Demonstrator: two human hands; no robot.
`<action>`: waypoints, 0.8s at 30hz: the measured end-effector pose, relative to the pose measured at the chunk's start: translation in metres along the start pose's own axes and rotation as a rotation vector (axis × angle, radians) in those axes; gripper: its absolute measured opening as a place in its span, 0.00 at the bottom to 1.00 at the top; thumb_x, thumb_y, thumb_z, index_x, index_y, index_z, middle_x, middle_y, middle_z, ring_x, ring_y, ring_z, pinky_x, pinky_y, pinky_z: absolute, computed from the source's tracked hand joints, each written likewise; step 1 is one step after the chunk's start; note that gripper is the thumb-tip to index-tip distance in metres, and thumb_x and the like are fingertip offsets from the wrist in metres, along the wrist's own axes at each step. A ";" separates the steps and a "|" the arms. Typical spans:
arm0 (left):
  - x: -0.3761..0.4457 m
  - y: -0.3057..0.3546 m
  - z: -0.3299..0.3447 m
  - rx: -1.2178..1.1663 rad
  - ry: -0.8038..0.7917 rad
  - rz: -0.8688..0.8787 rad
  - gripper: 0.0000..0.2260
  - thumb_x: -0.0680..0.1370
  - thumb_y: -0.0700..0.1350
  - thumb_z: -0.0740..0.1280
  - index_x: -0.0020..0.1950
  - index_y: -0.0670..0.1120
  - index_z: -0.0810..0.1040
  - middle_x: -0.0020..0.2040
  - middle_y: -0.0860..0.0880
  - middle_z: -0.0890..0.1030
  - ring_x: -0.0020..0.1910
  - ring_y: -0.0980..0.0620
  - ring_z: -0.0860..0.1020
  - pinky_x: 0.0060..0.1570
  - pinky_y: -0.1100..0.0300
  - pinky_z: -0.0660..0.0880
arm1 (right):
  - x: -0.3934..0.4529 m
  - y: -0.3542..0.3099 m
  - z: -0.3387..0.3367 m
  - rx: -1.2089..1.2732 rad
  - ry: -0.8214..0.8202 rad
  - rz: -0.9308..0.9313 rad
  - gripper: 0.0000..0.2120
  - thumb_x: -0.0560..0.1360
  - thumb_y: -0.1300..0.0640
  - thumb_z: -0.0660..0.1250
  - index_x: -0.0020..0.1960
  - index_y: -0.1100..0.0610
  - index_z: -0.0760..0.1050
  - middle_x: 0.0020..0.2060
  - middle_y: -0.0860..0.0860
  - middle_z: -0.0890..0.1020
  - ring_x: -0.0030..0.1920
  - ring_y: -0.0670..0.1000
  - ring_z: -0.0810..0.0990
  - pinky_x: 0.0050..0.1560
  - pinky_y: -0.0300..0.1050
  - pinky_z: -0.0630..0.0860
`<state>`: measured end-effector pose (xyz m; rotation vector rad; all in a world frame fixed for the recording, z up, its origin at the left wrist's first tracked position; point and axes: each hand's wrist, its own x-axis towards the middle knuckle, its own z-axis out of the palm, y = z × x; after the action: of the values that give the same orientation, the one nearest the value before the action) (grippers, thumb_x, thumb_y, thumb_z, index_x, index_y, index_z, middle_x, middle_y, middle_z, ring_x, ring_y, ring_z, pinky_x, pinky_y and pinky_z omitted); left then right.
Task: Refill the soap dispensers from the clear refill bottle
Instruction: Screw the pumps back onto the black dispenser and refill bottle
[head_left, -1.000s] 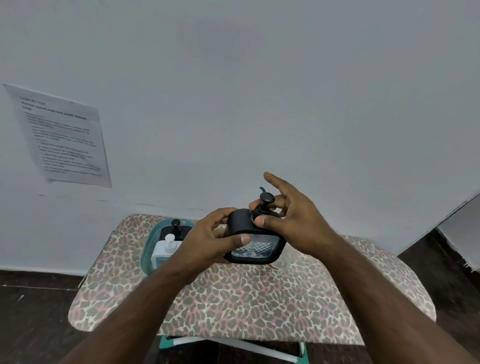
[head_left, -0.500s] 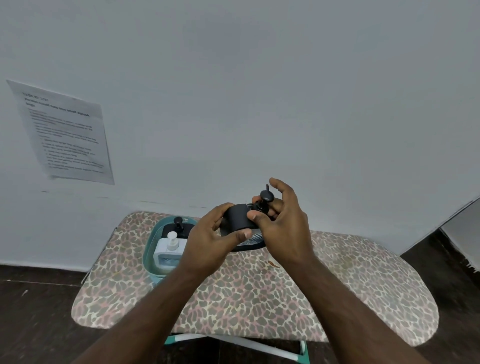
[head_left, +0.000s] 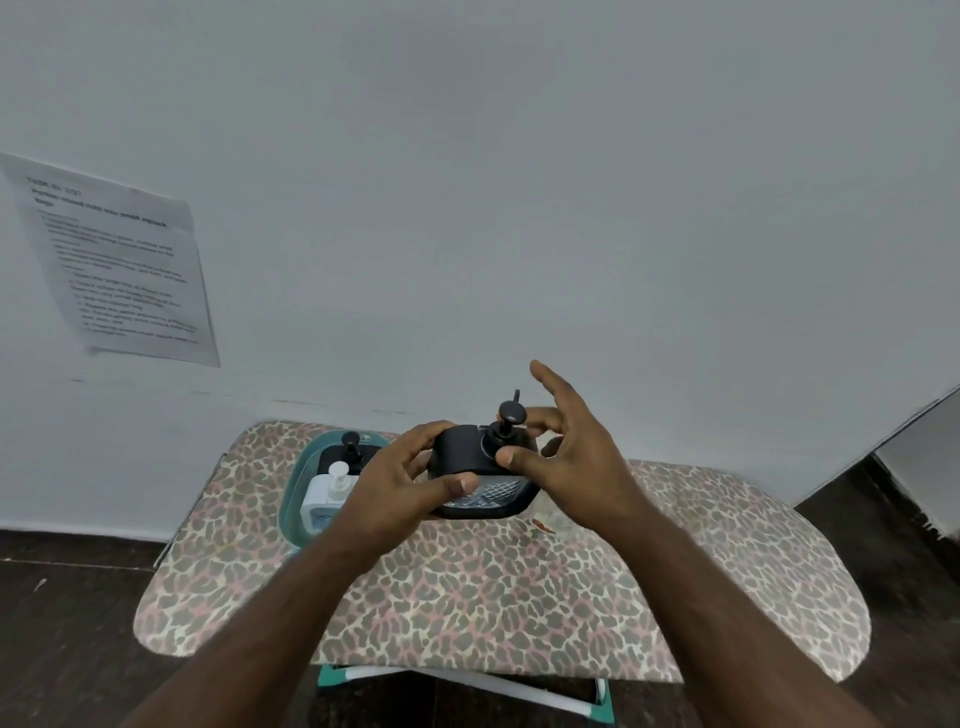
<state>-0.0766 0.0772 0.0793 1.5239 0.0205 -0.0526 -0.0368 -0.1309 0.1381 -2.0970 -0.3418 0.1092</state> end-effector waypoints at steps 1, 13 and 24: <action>-0.001 -0.001 -0.005 -0.008 -0.018 -0.026 0.20 0.75 0.39 0.78 0.62 0.59 0.81 0.58 0.50 0.87 0.60 0.48 0.85 0.51 0.48 0.85 | 0.001 0.005 -0.004 -0.049 -0.054 0.009 0.44 0.70 0.51 0.79 0.78 0.39 0.58 0.63 0.36 0.79 0.61 0.39 0.76 0.57 0.40 0.74; -0.027 -0.021 -0.094 0.109 0.086 -0.171 0.24 0.75 0.49 0.77 0.70 0.57 0.78 0.69 0.57 0.80 0.69 0.51 0.78 0.68 0.46 0.76 | 0.026 0.017 0.075 -0.201 -0.312 0.003 0.24 0.66 0.53 0.80 0.61 0.47 0.81 0.50 0.43 0.85 0.48 0.44 0.82 0.49 0.44 0.77; -0.036 -0.051 -0.149 0.177 0.374 -0.325 0.14 0.80 0.46 0.72 0.65 0.50 0.81 0.57 0.51 0.86 0.61 0.48 0.83 0.65 0.42 0.78 | 0.062 0.020 0.166 -0.154 -0.408 -0.020 0.23 0.65 0.54 0.80 0.58 0.53 0.82 0.50 0.49 0.85 0.49 0.51 0.83 0.53 0.52 0.81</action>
<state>-0.1123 0.2240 0.0233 1.6762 0.5754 -0.0281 -0.0090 0.0137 0.0380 -2.2160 -0.6309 0.5171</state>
